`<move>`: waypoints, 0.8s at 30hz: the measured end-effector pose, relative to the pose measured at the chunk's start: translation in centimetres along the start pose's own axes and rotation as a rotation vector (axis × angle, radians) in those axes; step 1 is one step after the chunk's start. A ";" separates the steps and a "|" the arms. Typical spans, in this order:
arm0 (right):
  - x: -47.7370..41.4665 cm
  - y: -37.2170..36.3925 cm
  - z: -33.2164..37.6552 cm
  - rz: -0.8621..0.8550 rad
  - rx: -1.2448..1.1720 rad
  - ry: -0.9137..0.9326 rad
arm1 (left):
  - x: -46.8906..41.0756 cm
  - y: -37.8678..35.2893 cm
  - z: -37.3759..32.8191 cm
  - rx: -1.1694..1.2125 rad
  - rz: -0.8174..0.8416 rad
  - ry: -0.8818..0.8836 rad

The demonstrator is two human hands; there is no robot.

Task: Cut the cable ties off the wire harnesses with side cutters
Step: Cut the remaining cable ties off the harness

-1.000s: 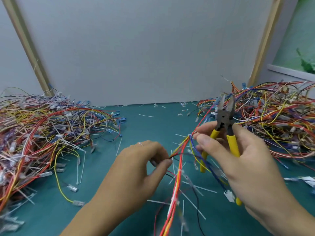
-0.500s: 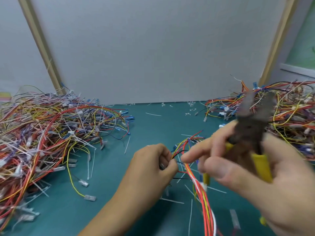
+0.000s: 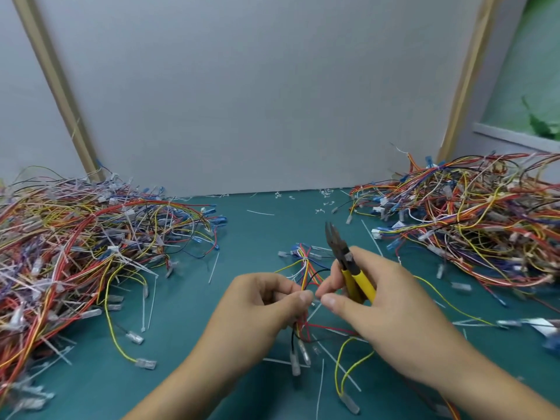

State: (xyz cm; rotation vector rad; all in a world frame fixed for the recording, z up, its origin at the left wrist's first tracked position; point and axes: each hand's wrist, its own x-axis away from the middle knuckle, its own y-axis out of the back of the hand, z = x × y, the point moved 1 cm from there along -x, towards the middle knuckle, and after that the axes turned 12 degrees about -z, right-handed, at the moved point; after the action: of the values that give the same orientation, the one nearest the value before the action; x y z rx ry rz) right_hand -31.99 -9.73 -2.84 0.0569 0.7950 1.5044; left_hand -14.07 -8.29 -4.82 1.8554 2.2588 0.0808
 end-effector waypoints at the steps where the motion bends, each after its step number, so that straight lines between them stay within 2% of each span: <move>1: 0.0 -0.2 -0.2 0.016 0.002 0.008 | 0.1 -0.1 0.0 0.017 0.015 0.007; 6: 0.0 -0.2 -0.7 0.057 0.004 0.020 | 0.2 -0.1 -0.2 -0.007 0.032 0.026; 13: 0.6 -0.7 -0.4 0.073 0.165 0.103 | 0.2 0.0 -0.4 -0.212 0.015 -0.018; 19: -0.1 0.3 -0.6 0.014 0.097 0.009 | 0.0 0.9 -0.6 -0.064 0.139 0.039; 24: 0.0 0.3 -0.3 -0.001 0.152 0.048 | 0.1 0.8 -0.7 -0.100 0.068 -0.052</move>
State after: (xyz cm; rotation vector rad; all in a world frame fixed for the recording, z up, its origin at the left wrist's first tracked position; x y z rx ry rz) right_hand -32.42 -9.78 -2.89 0.1338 0.9472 1.4468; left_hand -13.49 -7.96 -4.04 1.8600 2.1178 0.1516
